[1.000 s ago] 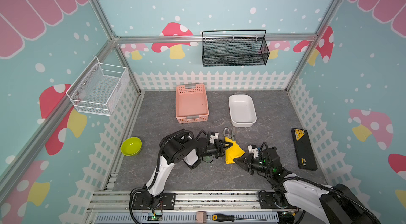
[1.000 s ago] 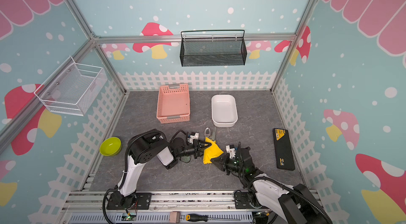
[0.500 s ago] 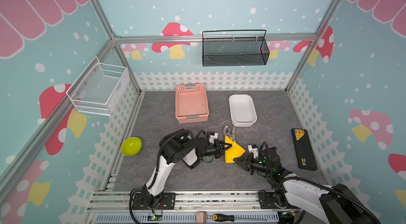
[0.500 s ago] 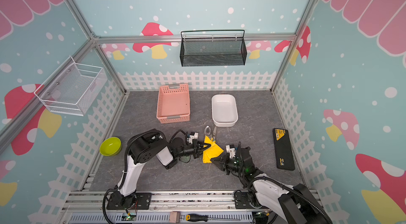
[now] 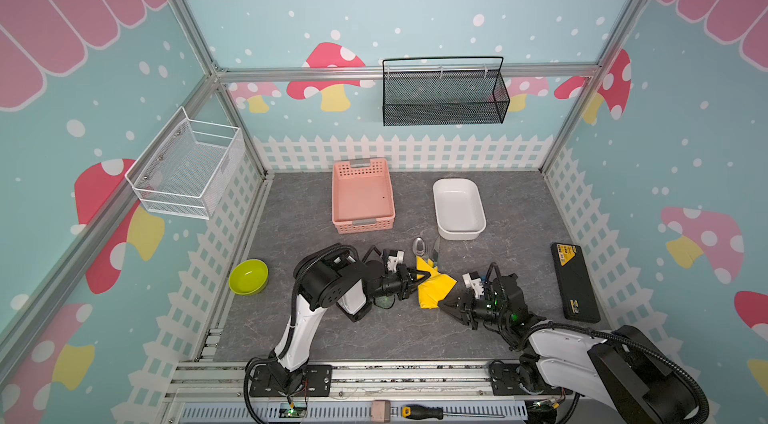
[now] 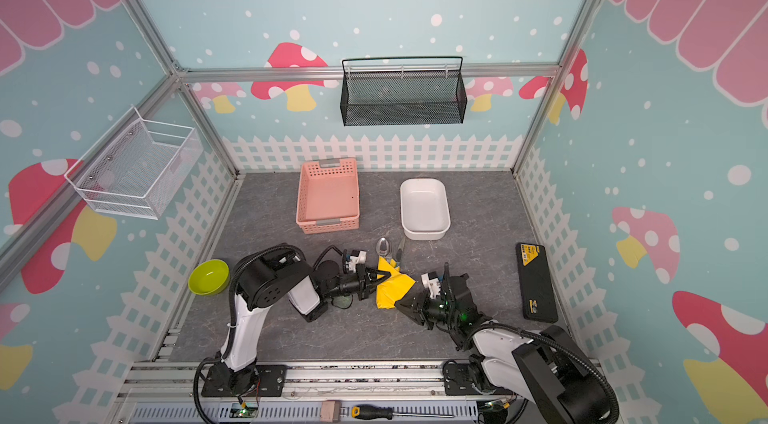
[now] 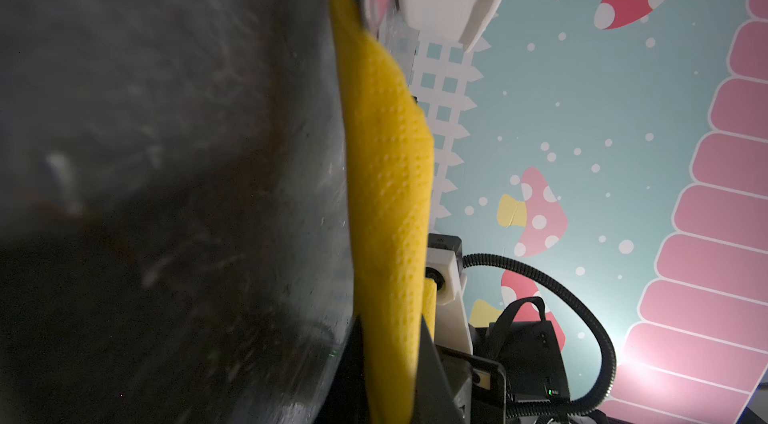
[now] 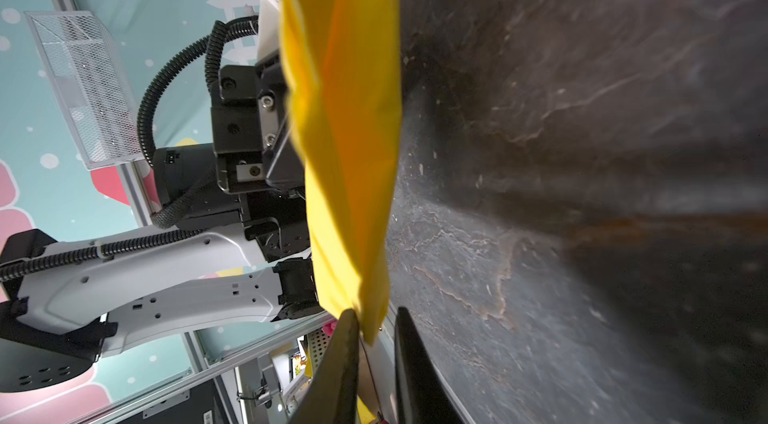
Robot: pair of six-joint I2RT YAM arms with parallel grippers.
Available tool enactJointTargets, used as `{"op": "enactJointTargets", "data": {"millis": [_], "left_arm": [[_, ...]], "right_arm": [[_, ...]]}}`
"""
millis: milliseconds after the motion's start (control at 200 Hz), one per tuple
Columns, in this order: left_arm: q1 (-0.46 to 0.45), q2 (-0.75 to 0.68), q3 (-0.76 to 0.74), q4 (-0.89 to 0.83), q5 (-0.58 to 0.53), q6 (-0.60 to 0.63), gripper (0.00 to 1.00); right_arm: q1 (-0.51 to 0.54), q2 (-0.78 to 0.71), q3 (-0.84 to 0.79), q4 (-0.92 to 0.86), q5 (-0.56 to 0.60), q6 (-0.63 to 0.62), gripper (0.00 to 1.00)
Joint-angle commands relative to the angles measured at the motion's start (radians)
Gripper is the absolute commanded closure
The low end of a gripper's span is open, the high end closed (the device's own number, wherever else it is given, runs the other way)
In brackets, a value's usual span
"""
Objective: Place the utensils on the paper napkin and roll it up
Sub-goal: 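Swing the right gripper around to grip the napkin beside the left gripper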
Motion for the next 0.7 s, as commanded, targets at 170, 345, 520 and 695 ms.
{"op": "enactJointTargets", "data": {"millis": [170, 345, 520, 695], "left_arm": [[0.046, 0.106, -0.042, -0.037, -0.023, -0.014, 1.00], [0.046, 0.110, -0.021, -0.070, 0.016, -0.001, 1.00], [0.048, 0.107, -0.012, -0.104, 0.043, 0.015, 1.00], [0.049, 0.118, -0.009, -0.104, 0.055, 0.013, 1.00]], "right_arm": [[-0.070, -0.200, 0.009, -0.353, 0.082, -0.143, 0.60], [-0.175, -0.230, 0.024, -0.452, 0.068, -0.246, 0.59], [-0.276, -0.119, 0.152, -0.434, 0.016, -0.390, 0.56], [-0.307, 0.112, 0.263, -0.277, -0.134, -0.443, 0.44]]}}
